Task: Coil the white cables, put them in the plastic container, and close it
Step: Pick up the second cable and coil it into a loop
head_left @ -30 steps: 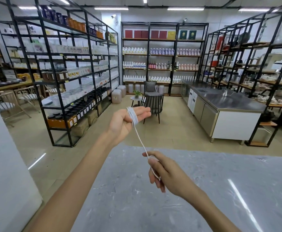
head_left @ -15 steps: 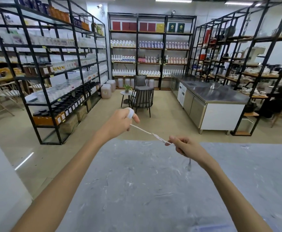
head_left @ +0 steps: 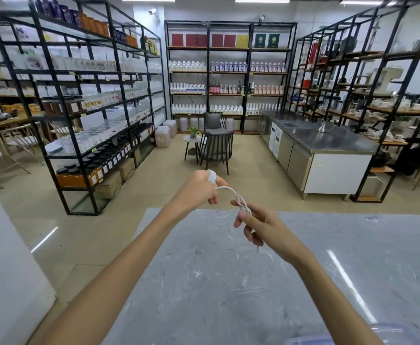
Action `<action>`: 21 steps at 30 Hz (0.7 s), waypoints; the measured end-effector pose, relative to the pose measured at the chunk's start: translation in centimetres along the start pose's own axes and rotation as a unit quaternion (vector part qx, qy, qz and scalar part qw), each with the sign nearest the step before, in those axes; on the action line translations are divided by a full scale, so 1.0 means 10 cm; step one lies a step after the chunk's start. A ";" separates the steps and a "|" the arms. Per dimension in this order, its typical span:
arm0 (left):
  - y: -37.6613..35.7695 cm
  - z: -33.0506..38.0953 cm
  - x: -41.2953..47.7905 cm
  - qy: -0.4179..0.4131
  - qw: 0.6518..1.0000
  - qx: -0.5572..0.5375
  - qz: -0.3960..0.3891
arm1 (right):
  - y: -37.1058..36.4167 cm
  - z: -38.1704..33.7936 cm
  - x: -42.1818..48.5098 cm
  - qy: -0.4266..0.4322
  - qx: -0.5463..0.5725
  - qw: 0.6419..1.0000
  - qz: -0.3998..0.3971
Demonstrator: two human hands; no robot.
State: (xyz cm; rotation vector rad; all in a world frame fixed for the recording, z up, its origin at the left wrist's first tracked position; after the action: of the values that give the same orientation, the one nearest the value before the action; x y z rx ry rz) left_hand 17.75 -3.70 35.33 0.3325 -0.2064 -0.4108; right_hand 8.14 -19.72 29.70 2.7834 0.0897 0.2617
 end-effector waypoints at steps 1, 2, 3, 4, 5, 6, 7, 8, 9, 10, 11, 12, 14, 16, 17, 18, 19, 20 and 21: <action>0.01 -0.02 0.00 0.022 1.000 -0.004 0.001 | -0.01 0.00 0.00 0.002 0.007 1.000 0.028; 0.03 -0.04 -0.02 0.040 0.999 -0.017 0.000 | 0.01 0.01 0.00 0.002 0.015 0.998 0.058; 0.06 -0.05 -0.04 0.054 0.998 -0.034 -0.004 | 0.05 0.01 0.00 0.003 0.028 0.996 0.084; 0.09 -0.07 -0.06 0.059 0.997 -0.057 -0.006 | 0.10 0.01 -0.01 0.005 0.045 0.994 0.100; 0.12 -0.09 -0.08 0.051 0.995 -0.084 -0.007 | 0.13 0.00 -0.01 0.010 0.057 0.993 0.105; 0.15 -0.12 -0.10 0.037 0.993 -0.111 -0.005 | 0.15 -0.03 -0.02 0.018 0.060 0.993 0.104; 0.15 -0.15 -0.12 0.025 0.991 -0.129 -0.004 | 0.16 -0.06 -0.02 0.029 0.047 0.993 0.106; 0.13 -0.18 -0.15 0.019 0.990 -0.140 -0.003 | 0.16 -0.11 -0.02 0.045 0.011 0.992 0.121; 0.09 -0.19 -0.18 0.014 0.990 -0.138 0.001 | 0.15 -0.15 -0.01 0.067 -0.041 0.986 0.147; 0.03 -0.17 -0.21 0.008 0.991 -0.134 0.003 | 0.13 -0.18 0.01 0.092 -0.093 0.976 0.175; -0.03 -0.16 -0.24 -0.002 0.992 -0.128 0.000 | 0.10 -0.21 0.02 0.115 -0.136 0.963 0.201; -0.09 -0.14 -0.27 -0.015 0.991 -0.131 -0.008 | 0.07 -0.23 0.03 0.134 -0.171 0.951 0.219; -0.19 -0.14 -0.32 -0.034 0.987 -0.155 -0.024 | 0.02 -0.28 0.04 0.171 -0.233 0.932 0.218; -0.22 -0.14 -0.33 -0.041 0.979 -0.201 -0.007 | -0.02 -0.30 0.05 0.202 -0.263 0.925 0.187; -0.21 -0.16 -0.32 -0.039 0.975 -0.220 0.017 | -0.02 -0.29 0.04 0.206 -0.265 0.926 0.175; -0.19 -0.16 -0.31 -0.036 0.971 -0.231 0.045 | -0.01 -0.27 0.03 0.197 -0.256 0.931 0.170; -0.16 -0.16 -0.30 -0.035 0.969 -0.233 0.071 | 0.02 -0.23 0.02 0.172 -0.237 0.941 0.171; -0.12 -0.16 -0.30 -0.034 0.969 -0.228 0.093 | 0.05 -0.17 0.00 0.135 -0.210 0.953 0.173; -0.08 -0.17 -0.29 -0.037 0.969 -0.218 0.109 | 0.08 -0.12 -0.02 0.097 -0.182 0.963 0.173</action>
State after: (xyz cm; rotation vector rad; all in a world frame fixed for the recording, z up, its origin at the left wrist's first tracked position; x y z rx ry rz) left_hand 15.31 -2.68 33.15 -0.1385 -0.2170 -0.2404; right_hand 7.71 -20.12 31.07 2.3843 -0.3652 0.5759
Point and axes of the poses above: each hand's wrist, its own x-axis towards the middle knuckle, its own y-axis out of the back of the hand, z = x × y, the point moved 3 cm from there along x, towards the middle knuckle, and after that the axes turned 7 degrees about -x, right-handed, at the moved point
